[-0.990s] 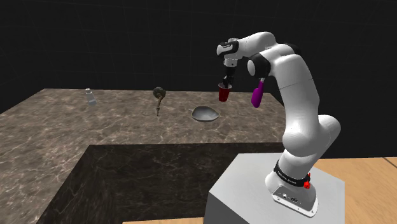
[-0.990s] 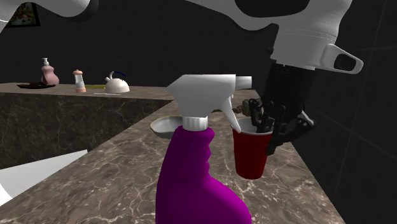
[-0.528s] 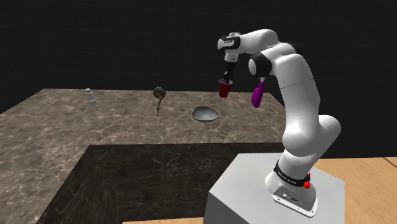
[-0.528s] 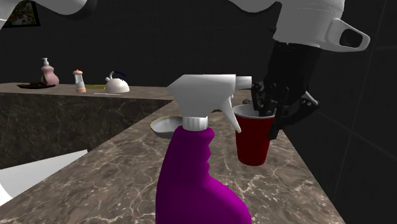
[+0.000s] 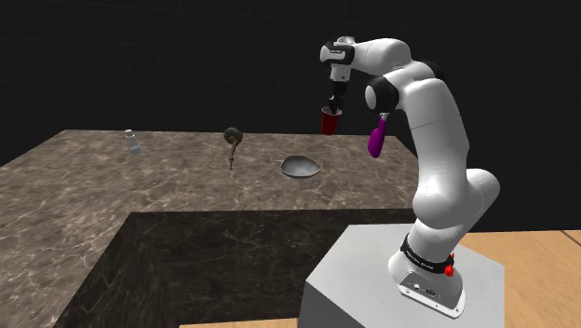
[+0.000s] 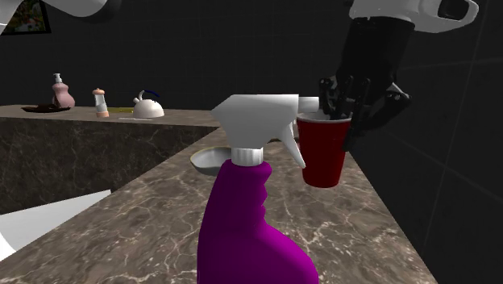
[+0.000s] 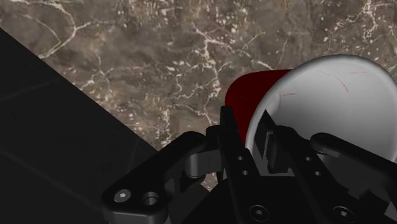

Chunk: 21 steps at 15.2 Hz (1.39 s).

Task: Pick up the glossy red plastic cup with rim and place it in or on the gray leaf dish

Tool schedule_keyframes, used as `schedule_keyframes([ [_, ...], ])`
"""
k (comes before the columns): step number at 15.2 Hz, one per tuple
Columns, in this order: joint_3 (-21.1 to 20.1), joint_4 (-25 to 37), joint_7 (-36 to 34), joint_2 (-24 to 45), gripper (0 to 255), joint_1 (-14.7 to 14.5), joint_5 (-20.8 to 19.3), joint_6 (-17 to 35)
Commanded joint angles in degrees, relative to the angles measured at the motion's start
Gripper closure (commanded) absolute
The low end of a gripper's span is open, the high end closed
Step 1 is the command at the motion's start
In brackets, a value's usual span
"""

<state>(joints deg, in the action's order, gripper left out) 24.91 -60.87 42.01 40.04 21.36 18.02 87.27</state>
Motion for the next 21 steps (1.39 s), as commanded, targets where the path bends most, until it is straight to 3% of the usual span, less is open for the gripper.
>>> schedule_keyframes([
  [1, 0.0, 2.1, -0.2, 0.3, 255, 0.4, 0.0, -1.7],
  [7, -0.3, 9.2, -1.0, 1.6, 255, 2.0, 0.4, -7.2],
  [10, 0.6, -4.5, -2.7, -6.9, 255, -4.0, -1.7, -2.0],
  [13, 0.8, -14.1, -5.4, -13.5, 255, -8.8, -3.6, 1.4],
  [21, -0.9, -31.6, -15.0, -27.3, 255, -18.6, -7.8, 7.1],
])
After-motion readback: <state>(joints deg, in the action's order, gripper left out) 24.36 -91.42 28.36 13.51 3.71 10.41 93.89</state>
